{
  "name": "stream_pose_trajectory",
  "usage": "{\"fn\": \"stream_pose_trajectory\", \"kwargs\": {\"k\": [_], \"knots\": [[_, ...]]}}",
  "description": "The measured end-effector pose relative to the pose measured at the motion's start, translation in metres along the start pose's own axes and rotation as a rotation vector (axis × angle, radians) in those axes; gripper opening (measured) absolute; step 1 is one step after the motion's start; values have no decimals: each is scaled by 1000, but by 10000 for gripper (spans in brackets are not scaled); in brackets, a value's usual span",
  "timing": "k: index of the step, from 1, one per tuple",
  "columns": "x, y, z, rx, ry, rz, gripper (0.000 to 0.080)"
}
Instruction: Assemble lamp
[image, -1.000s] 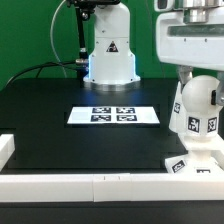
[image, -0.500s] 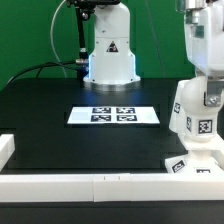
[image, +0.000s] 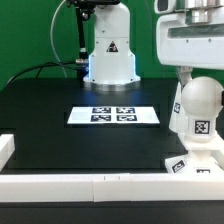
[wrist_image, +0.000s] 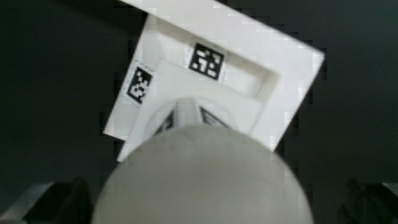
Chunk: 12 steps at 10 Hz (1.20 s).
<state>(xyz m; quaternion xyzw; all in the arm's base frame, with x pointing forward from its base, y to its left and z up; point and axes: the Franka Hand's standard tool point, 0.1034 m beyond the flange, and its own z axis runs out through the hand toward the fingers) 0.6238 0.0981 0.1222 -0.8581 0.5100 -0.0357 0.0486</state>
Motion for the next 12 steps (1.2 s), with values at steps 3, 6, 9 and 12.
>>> {"fn": "stream_pose_trajectory", "kwargs": {"k": [3,6,9,12], "knots": [[2,1,0,-7,7,-271,698],[1,2,2,-21,8,-731,698],[12,12,-5,2,48,-1000,698],[16,16,-8,11,91,-1063,698]]}}
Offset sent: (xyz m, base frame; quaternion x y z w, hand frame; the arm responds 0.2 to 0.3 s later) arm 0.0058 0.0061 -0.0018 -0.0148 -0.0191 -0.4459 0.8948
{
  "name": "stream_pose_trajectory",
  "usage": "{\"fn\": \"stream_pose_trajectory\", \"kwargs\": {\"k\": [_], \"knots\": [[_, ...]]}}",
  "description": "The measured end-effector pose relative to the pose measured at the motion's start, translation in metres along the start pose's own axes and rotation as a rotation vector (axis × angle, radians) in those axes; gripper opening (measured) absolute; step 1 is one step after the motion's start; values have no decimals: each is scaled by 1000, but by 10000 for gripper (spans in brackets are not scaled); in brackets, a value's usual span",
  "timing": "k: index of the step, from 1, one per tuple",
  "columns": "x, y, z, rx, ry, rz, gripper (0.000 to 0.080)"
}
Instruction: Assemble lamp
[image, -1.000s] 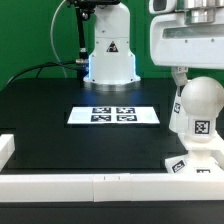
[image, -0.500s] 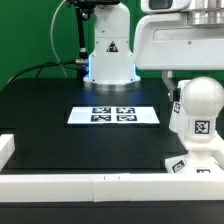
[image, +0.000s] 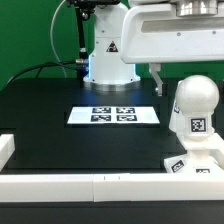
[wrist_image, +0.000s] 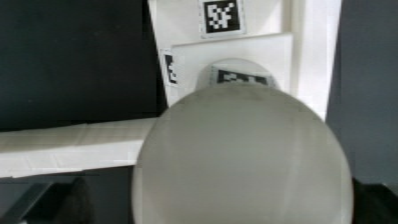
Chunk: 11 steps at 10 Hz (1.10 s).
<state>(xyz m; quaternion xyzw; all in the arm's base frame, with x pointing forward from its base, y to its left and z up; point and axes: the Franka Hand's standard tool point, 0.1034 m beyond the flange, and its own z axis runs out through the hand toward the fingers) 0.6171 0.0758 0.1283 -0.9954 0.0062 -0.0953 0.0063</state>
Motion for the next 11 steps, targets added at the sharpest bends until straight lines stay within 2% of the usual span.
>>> {"fn": "stream_pose_trajectory", "kwargs": {"k": [2,4,9,10,11], "knots": [[0,-1,1,-11,-3,-141,698],[2,-10,7,-19,-8,-222,698],[3,-7,7,-34,-34,-401,698],[3,-8,7,-35,-34,-368,610],[3,-7,7,-35,-34,-368,610]]}}
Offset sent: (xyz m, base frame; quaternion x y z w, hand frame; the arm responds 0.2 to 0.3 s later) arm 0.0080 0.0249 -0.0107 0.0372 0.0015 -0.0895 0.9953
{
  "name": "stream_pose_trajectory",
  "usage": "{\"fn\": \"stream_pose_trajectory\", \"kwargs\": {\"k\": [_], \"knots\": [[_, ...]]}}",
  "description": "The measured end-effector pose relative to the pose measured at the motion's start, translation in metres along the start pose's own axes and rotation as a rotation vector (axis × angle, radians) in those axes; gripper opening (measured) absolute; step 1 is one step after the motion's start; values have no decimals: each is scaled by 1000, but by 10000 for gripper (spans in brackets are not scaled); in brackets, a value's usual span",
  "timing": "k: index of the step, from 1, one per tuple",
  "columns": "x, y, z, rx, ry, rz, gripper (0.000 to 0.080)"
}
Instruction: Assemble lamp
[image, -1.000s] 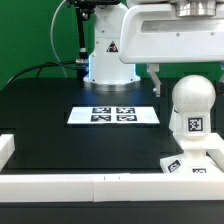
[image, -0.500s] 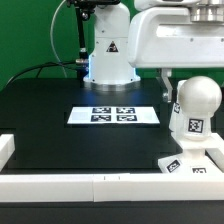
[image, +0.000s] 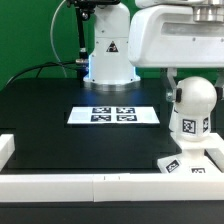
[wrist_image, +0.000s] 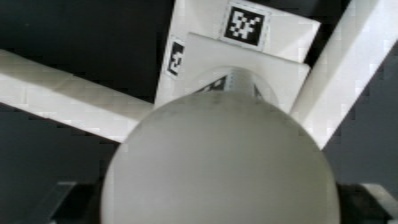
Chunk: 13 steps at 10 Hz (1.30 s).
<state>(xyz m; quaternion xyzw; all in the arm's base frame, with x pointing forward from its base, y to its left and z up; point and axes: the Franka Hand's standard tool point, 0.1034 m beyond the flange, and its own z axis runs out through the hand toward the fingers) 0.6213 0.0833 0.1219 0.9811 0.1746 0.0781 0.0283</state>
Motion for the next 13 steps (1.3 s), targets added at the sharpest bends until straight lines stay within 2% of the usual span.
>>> {"fn": "stream_pose_trajectory", "kwargs": {"k": [1,4,7,10,11,13], "knots": [[0,0,0,1,0,28,571],[1,1,0,-1,3,259,571],[4,4,-1,-7,15,653,572],[3,4,1,1,0,1088,574],[4,2,4,12,-6,1274,574],[3,0,6,22,-23,1433,576]]}}
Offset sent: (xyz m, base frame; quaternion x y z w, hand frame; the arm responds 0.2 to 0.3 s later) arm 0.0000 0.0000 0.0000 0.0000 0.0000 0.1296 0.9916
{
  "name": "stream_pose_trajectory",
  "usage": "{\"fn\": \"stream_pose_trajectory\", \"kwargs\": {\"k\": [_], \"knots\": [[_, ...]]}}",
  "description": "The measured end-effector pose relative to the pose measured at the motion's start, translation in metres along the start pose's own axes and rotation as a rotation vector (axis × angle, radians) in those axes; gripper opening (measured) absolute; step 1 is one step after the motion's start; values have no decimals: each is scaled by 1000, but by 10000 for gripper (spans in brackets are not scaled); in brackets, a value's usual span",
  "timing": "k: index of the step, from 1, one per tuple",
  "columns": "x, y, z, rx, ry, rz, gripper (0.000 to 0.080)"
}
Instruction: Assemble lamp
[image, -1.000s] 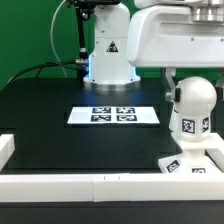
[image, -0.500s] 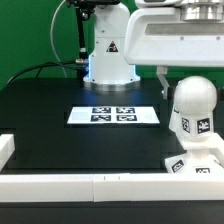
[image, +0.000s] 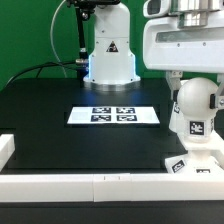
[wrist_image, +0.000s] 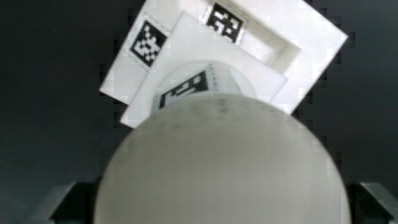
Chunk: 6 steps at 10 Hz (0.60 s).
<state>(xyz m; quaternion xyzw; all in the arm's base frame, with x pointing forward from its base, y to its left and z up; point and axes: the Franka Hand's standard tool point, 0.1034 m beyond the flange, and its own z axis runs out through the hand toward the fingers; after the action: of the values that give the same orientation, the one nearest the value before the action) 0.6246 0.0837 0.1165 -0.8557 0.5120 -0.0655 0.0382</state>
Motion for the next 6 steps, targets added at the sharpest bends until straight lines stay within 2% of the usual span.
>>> {"fn": "stream_pose_trajectory", "kwargs": {"k": [4,6], "knots": [[-6,2,1,-11,-27,286,576],[-10,1,2,-21,-53,567,576]]}}
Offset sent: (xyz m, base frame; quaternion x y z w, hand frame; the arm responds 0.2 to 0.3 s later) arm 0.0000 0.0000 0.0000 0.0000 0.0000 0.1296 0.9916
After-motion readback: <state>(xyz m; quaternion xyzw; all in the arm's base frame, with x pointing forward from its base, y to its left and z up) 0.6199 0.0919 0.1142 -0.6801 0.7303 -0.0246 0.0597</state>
